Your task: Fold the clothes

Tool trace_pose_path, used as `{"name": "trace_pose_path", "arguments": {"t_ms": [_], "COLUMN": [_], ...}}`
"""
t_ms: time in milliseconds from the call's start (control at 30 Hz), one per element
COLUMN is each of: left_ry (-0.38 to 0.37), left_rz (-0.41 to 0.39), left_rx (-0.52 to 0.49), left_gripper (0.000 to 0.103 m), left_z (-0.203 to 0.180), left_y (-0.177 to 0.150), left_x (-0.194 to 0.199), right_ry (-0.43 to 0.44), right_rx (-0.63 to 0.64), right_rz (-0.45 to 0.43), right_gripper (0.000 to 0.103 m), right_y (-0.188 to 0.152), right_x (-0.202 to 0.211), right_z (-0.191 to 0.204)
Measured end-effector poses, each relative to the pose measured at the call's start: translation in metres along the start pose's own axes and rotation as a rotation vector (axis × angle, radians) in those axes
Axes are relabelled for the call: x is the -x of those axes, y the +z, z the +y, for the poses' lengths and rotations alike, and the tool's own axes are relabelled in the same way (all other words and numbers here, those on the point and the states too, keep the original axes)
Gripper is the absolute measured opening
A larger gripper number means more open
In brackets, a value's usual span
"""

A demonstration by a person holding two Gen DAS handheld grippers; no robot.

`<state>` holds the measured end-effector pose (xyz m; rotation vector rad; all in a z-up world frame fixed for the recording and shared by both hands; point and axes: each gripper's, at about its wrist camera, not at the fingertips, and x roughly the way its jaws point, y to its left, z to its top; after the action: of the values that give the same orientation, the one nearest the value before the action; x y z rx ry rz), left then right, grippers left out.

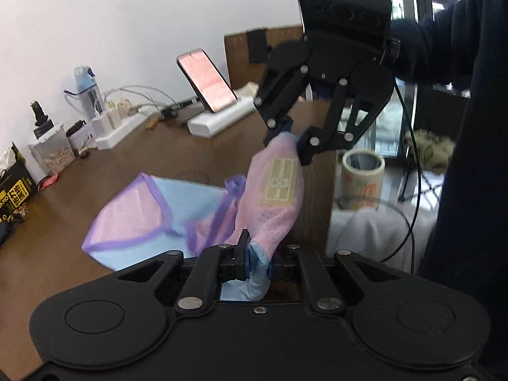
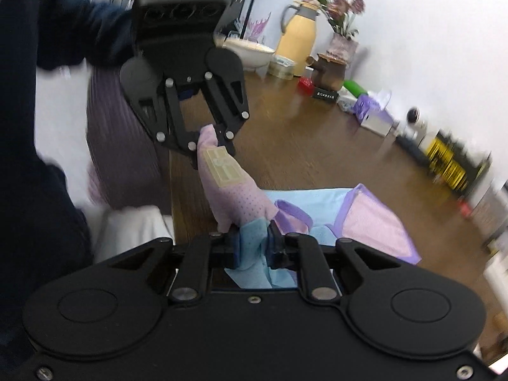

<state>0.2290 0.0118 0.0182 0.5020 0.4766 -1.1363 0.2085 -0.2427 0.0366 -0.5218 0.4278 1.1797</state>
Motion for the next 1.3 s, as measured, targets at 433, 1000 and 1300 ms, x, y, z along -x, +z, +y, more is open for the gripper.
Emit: {"name": "trace_pose_path", "arguments": {"t_ms": [433,1000,1300], "left_ry": [-0.043,0.092,0.118], "left_rz": [0.087,0.102,0.088], "left_rx": [0.327,0.61,0.695], "left_gripper": [0.011,0.055,0.048], "left_z": [0.116,0.137,0.124], "left_y": [-0.019,-0.019,-0.016], "left_x": [-0.063,-0.062,-0.068], "right_ry": [0.165,-0.157,-0.095], "right_rx": [-0.429,-0.507,-0.9], "right_rz": [0.002,0.006,-0.079], "right_gripper": [0.022,0.051,0.067], "right_y": [-0.026,-0.052,-0.076], "right_x": [-0.033,-0.007,-0.02], "right_z": [-0.143,-0.15,-0.127]}}
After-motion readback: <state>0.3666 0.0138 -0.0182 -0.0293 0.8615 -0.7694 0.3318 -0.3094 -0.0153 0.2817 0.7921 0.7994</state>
